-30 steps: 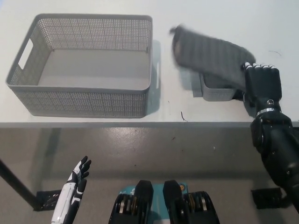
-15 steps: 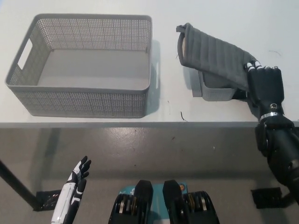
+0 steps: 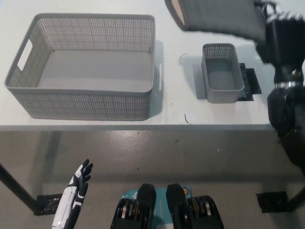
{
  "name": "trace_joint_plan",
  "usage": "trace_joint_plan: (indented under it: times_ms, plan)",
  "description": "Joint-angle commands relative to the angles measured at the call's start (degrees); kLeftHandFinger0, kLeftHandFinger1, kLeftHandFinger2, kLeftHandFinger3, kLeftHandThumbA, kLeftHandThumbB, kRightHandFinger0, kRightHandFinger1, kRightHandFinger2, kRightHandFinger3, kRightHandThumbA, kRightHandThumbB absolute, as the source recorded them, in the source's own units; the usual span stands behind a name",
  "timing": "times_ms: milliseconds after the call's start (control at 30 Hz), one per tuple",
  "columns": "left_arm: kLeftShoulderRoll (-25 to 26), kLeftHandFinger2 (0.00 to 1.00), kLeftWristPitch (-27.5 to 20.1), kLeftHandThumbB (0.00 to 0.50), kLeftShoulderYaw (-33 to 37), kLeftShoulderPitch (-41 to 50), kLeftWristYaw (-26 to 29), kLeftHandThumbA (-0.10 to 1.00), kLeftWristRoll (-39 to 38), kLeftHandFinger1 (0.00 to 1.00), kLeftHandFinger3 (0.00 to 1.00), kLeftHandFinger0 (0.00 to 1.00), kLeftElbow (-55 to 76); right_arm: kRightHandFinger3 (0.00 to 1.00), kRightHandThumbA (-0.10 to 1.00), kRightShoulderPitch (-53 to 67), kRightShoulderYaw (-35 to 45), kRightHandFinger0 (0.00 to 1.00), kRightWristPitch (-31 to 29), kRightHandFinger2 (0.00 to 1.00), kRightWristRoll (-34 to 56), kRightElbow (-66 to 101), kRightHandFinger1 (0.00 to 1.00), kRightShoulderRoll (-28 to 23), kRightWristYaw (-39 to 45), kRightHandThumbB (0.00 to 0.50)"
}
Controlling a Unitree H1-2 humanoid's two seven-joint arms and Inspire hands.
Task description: Usethe right hand to pick up a oven gloves on top of a leveled container and place it into another larger container on the left side
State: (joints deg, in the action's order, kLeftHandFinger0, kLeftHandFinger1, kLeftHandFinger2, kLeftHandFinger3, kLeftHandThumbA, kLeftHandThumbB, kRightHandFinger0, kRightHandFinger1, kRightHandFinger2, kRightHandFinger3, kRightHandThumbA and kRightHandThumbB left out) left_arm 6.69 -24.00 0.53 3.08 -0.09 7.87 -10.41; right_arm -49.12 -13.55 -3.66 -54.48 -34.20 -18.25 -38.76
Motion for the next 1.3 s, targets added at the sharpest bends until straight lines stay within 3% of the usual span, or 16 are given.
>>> trace_joint_plan:
  times_ms: [0,133,300,400,500,533,600,667,733,967,1067,1167,1200,1233,1267]
  plan:
    - [1.2,1.0,-1.64,0.086,0.47,-0.19,-0.88,1.0,-0.31,1.0,1.0,1.0,0.91,0.66,-0.1,-5.58,1.18,0.0,0.87,0.68,1.93,6.3,0.28,-1.13,2.11,0.232]
    - [1.18,1.0,-1.81,0.091,0.51,-0.29,-1.0,1.0,-0.44,1.0,1.0,1.0,0.63,0.58,-0.1,-7.13,0.35,0.0,-0.03,0.63,1.86,6.51,0.2,-0.4,2.06,0.283]
    - [1.35,1.0,-2.45,0.081,0.35,-0.47,-0.88,1.0,0.02,1.0,1.0,1.0,0.45,0.57,-0.1,-10.32,-1.9,0.0,-1.07,0.65,1.34,3.61,0.23,1.35,2.42,0.268]
    - [1.31,1.0,-1.65,0.081,0.38,-0.17,-1.15,1.0,-0.22,1.0,1.0,1.0,1.02,0.39,-0.1,-12.44,-3.8,0.0,-1.69,0.53,0.79,-0.58,0.2,3.24,0.9,0.267]
    - [1.42,1.0,-1.59,0.076,0.47,0.05,-1.34,1.0,-0.15,1.0,1.0,1.0,1.32,0.41,-0.1,-14.06,-5.17,0.0,-1.82,0.58,1.36,-4.25,0.19,5.41,0.83,0.274]
    - [1.39,1.0,-1.42,0.074,0.52,0.11,-1.31,1.0,0.25,1.0,1.0,1.0,1.51,0.4,-0.1,-15.08,-5.93,0.0,-2.42,0.64,1.41,-6.69,0.23,6.54,0.03,0.269]
    - [1.39,1.0,-2.35,0.078,0.55,0.05,-1.13,1.0,0.67,1.0,1.0,1.0,0.69,0.55,-0.1,-16.67,-7.7,0.0,-1.31,0.76,0.81,-10.49,0.33,8.91,0.76,0.221]
    - [1.44,1.0,-2.46,0.074,0.75,0.08,-1.11,1.0,1.23,1.0,1.0,1.0,0.55,0.62,-0.1,-18.45,-9.39,0.0,-0.71,0.76,0.43,-15.19,0.33,11.51,-0.41,0.237]
    - [1.47,1.0,-2.74,0.074,0.97,0.2,-1.08,1.0,1.64,1.0,1.0,1.0,0.38,0.67,-0.1,-19.95,-10.45,0.0,-0.85,0.75,1.06,-19.08,0.3,13.63,-0.01,0.206]
    - [1.52,1.0,-2.93,0.065,1.48,0.63,-1.13,1.0,1.11,1.0,1.0,1.0,0.27,0.68,-0.1,-27.41,-13.97,0.0,-0.61,0.74,2.54,-36.27,0.25,21.69,-0.9,0.218]
    - [1.66,1.0,-2.9,0.066,1.57,0.86,-1.13,1.0,1.27,1.0,1.0,1.0,0.51,0.7,-0.1,-29.69,-14.76,0.0,-0.02,0.76,3.38,-40.82,0.26,23.7,0.46,0.259]
    - [1.92,1.0,-2.93,0.066,1.9,0.79,-0.85,1.0,1.83,1.0,1.0,1.0,0.42,0.63,-0.1,-31.21,-14.99,0.0,1.75,0.68,4.34,-43.35,0.19,25.06,2.25,0.264]
    - [2.0,1.0,-2.93,0.068,2.0,0.89,-0.69,1.0,2.06,1.0,1.0,1.0,0.46,0.71,-0.1,-31.59,-14.82,0.0,2.65,0.68,4.9,-43.82,0.19,25.43,3.55,0.248]
    - [2.01,1.0,-2.93,0.067,2.05,0.89,-0.52,1.0,2.24,1.0,1.0,1.0,0.44,0.69,-0.1,-31.95,-14.6,0.0,3.19,0.61,5.45,-44.18,0.15,25.67,4.81,0.247]
    - [2.02,1.0,-2.93,0.072,2.1,0.88,-0.71,1.0,2.07,1.0,1.0,1.0,0.47,1.0,0.05,-32.89,-13.62,0.31,4.76,0.9,7.03,-44.67,0.51,26.03,10.58,0.206]
